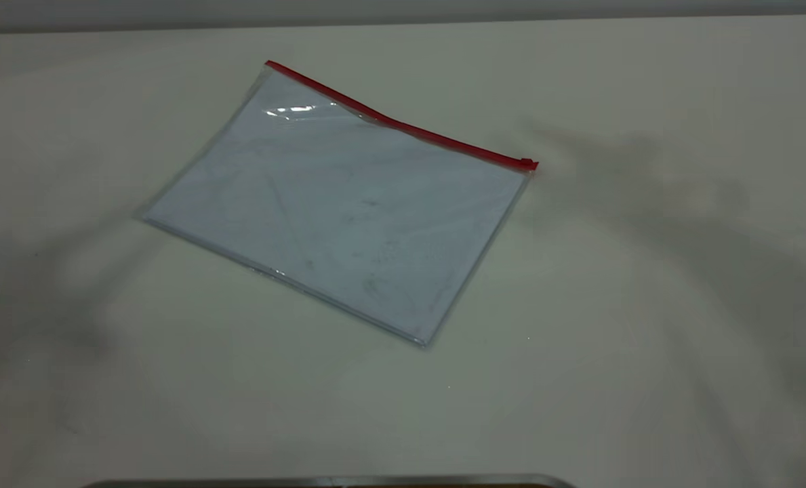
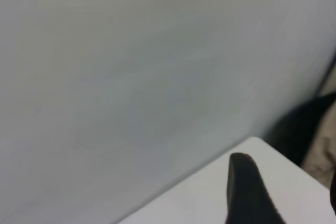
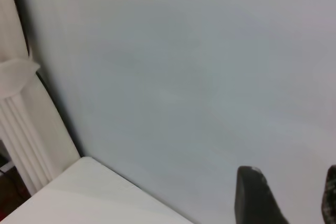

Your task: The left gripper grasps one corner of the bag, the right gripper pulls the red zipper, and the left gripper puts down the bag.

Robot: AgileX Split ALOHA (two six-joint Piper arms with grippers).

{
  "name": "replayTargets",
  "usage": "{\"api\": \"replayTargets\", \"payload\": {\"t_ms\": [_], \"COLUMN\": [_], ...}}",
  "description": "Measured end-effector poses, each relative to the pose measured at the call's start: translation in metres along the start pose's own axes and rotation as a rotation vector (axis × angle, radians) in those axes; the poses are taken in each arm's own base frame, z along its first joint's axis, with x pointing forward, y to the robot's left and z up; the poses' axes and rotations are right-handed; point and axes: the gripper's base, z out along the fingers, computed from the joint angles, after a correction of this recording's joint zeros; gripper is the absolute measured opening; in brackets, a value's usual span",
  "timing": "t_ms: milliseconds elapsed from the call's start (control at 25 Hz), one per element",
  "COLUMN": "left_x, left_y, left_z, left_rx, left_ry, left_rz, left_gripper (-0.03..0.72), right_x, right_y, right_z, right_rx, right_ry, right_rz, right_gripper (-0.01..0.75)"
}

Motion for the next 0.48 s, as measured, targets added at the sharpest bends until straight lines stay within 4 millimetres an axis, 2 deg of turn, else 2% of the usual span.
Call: {"api": "replayTargets", "payload": {"t_ms": [120, 280, 360, 480], "left_x": [-0.002, 0.004, 0.017, 0.053], "left_y": [-0.010, -0.016, -0.013, -0.003], "left_z": [-0.019, -0.033, -0.029, -0.014], "left_rx": [-0.080, -0.154, -0.164, -0.157], "left_ry": [-0.007, 0.015, 0.069, 0.200], "left_rz": [0.010, 0.018, -0.015, -0.108], "left_gripper": [0.443, 0.443, 0.443, 0.443], "right_x": [0.003, 0.034, 0.058, 0.089], "right_y": [0.004, -0.003, -0.008, -0.006], "right_z": [-0.010, -0.007, -0.006, -0.018], "right_rx": [0.010, 0.060, 0.097, 0.126], "right_ry": [0.063, 0.245, 0.356, 0.481], "right_rz": [0.011, 0.049, 0.070, 0.097], "right_gripper": [0.353, 0.353, 0.353, 0.353]}}
